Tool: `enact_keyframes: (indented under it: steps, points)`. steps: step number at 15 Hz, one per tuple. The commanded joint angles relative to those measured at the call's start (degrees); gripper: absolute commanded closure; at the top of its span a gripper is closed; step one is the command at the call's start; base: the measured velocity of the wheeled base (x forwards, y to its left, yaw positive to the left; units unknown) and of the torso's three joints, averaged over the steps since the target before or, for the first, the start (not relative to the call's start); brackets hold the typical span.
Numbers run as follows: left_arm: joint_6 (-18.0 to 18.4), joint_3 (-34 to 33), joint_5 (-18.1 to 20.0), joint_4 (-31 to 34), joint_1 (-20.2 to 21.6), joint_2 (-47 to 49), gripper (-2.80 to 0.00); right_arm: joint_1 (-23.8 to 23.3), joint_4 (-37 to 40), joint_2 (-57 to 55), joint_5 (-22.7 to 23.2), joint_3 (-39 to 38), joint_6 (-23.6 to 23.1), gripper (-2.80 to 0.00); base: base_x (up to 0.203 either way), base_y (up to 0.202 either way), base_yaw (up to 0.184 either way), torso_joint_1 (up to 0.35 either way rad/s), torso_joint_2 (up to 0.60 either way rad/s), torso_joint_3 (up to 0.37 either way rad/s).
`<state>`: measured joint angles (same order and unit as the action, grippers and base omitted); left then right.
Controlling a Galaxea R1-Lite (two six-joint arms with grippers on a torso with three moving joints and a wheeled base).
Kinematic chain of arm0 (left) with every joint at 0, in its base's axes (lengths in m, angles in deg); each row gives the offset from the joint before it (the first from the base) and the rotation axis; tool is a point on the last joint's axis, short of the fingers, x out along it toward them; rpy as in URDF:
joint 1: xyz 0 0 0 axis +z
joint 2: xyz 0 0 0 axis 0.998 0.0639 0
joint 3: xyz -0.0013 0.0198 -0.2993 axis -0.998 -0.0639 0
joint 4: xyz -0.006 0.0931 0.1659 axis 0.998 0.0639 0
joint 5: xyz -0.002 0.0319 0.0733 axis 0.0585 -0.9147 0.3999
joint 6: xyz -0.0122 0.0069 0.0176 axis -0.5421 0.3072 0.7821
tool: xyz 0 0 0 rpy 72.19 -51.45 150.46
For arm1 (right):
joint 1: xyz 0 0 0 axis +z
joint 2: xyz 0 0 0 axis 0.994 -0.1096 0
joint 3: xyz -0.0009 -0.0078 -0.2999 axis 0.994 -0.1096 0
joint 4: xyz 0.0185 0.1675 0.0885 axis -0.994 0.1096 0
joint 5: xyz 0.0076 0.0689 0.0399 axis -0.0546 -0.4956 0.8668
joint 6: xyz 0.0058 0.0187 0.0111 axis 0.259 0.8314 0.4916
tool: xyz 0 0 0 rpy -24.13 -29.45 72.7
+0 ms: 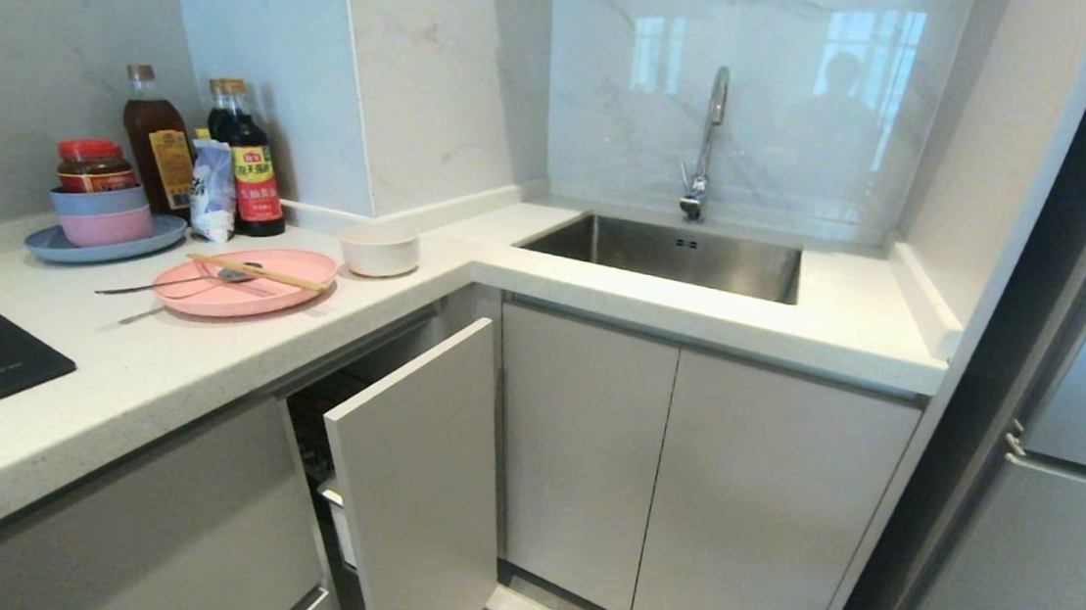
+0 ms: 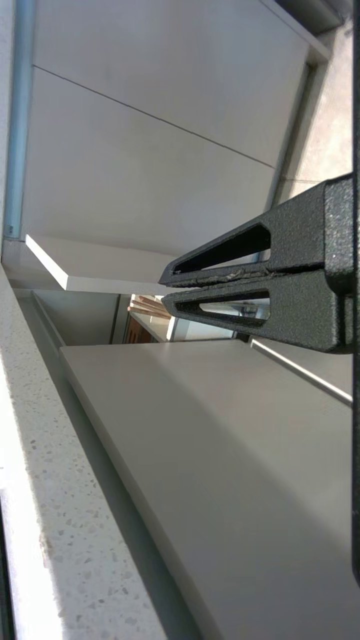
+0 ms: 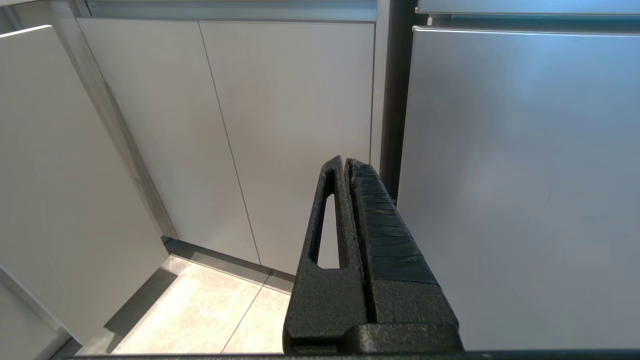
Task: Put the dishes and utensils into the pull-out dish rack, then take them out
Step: Open the cupboard
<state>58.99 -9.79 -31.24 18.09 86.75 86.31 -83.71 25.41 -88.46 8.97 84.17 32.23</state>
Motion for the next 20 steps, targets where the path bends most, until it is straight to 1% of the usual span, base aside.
enact_keyframes:
  steps: [1,3,4,6,8,10,13,14,16,18,20]
  points:
    - [-0.12,0.0,-0.09,0.02,0.02,0.08,0.0,0.0,-0.02,-0.05,-0.02,0.0,0.0,0.0,0.0,0.0,0.0,0.0,0.0,0.0]
    - [1.93,0.0,0.09,-0.13,0.02,0.08,0.0,0.0,-0.02,-0.05,-0.02,0.0,0.0,0.0,0.0,0.0,0.0,0.0,0.0,0.0]
    - [1.98,0.45,-0.11,-0.27,0.02,0.07,0.0,0.02,-0.02,-0.05,-0.02,0.0,0.0,0.0,0.0,0.0,0.0,0.0,0.0,0.0]
    - [1.89,5.62,-0.67,0.91,0.02,0.23,0.0,0.09,-0.02,-0.05,-0.02,0.0,0.0,0.0,0.0,0.0,0.0,0.0,0.0,0.0]
    - [1.9,15.58,-0.87,5.45,0.02,1.93,0.0,0.0,-0.02,-0.05,-0.02,0.0,0.0,0.0,0.0,0.0,0.0,0.0,0.0,0.0]
    - [1.95,28.5,-0.99,9.6,-0.01,7.28,0.0,0.0,-0.02,-0.05,-0.02,0.0,0.0,0.0,0.0,0.0,0.0,0.0,0.0,0.0]
    - [2.21,48.48,-1.88,12.5,0.07,22.5,0.0,0.0,-0.02,-0.05,0.01,0.0,0.0,0.0,0.0,0.0,0.0,0.0,0.0,0.0]
    - [2.84,55.97,-2.11,12.95,0.09,28.34,0.0,0.0,-0.02,-0.05,-0.02,0.0,0.0,0.0,0.0,0.0,0.0,0.0,0.0,0.0]
    - [4.0,68.35,-2.41,13.49,0.16,38.99,0.0,0.01,-0.02,-0.05,-0.02,0.0,0.0,0.0,0.0,0.0,0.0,0.0,0.0,0.0]
    - [4.71,77.86,-2.71,13.84,0.21,48.66,0.0,0.0,-0.02,-0.05,-0.02,0.0,0.0,0.0,0.0,0.0,0.0,0.0,0.0,0.0]
    - [4.99,82.38,-3.42,13.99,0.13,56.47,0.0,0.0,-0.02,-0.05,0.0,0.0,0.0,0.0,0.0,0.0,0.0,0.0,0.0,0.0]
